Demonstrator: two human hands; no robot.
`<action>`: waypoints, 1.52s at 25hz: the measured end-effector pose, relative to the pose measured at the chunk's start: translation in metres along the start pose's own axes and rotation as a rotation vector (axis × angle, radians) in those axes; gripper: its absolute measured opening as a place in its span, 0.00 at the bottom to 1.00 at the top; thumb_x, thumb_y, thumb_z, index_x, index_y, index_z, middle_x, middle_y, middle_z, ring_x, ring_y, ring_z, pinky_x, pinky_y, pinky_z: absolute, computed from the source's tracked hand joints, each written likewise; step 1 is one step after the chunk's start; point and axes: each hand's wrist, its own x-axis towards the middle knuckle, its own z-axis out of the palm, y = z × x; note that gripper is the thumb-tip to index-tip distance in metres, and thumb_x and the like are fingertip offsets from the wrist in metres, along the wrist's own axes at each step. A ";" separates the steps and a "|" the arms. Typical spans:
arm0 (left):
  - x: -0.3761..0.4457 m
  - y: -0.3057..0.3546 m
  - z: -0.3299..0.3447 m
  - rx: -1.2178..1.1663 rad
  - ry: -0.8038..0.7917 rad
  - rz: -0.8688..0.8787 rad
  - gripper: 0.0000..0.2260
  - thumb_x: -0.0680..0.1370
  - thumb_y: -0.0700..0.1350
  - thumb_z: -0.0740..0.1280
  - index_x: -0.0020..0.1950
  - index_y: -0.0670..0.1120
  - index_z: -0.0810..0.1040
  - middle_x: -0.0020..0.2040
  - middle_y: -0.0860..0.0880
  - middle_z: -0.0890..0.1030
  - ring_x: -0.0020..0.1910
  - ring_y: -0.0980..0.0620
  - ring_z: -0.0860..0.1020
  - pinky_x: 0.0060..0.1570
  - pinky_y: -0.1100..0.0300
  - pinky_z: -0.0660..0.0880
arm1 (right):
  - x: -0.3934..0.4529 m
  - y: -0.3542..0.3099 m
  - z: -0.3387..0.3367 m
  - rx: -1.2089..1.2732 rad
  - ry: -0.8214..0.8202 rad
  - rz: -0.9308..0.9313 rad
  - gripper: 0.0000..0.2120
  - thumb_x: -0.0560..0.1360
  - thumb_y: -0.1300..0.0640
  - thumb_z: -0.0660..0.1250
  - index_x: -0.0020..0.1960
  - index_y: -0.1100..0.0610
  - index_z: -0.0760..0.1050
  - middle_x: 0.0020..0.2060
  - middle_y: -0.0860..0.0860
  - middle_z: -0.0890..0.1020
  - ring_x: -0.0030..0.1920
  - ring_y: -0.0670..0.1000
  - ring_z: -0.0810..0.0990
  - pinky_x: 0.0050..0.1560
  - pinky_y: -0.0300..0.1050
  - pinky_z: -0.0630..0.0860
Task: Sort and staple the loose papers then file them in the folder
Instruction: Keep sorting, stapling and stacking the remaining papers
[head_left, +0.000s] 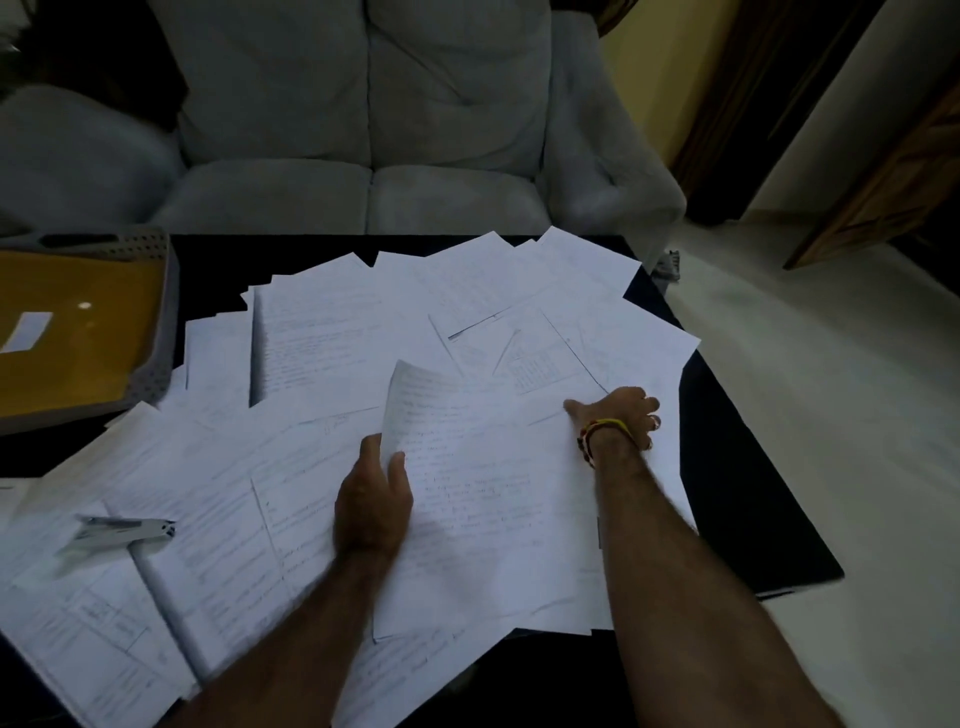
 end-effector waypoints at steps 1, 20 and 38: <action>0.001 0.000 0.000 0.005 0.000 0.002 0.12 0.80 0.48 0.61 0.61 0.45 0.71 0.52 0.42 0.81 0.47 0.40 0.80 0.46 0.49 0.79 | 0.002 -0.003 -0.002 0.007 -0.028 0.028 0.45 0.64 0.44 0.79 0.70 0.63 0.63 0.68 0.61 0.67 0.69 0.63 0.66 0.63 0.63 0.68; 0.014 0.015 -0.037 -0.265 -0.042 -0.199 0.11 0.76 0.40 0.69 0.57 0.38 0.77 0.56 0.40 0.81 0.55 0.40 0.78 0.54 0.58 0.71 | -0.095 -0.028 -0.078 0.363 0.684 -0.575 0.14 0.78 0.65 0.59 0.60 0.59 0.79 0.52 0.59 0.81 0.53 0.61 0.79 0.50 0.51 0.77; 0.025 -0.037 -0.096 -0.364 0.108 -0.595 0.24 0.83 0.52 0.53 0.62 0.33 0.73 0.61 0.33 0.76 0.59 0.34 0.74 0.55 0.51 0.69 | -0.226 -0.011 0.051 0.741 0.029 -0.044 0.16 0.76 0.64 0.64 0.62 0.68 0.75 0.57 0.65 0.80 0.60 0.65 0.77 0.59 0.51 0.74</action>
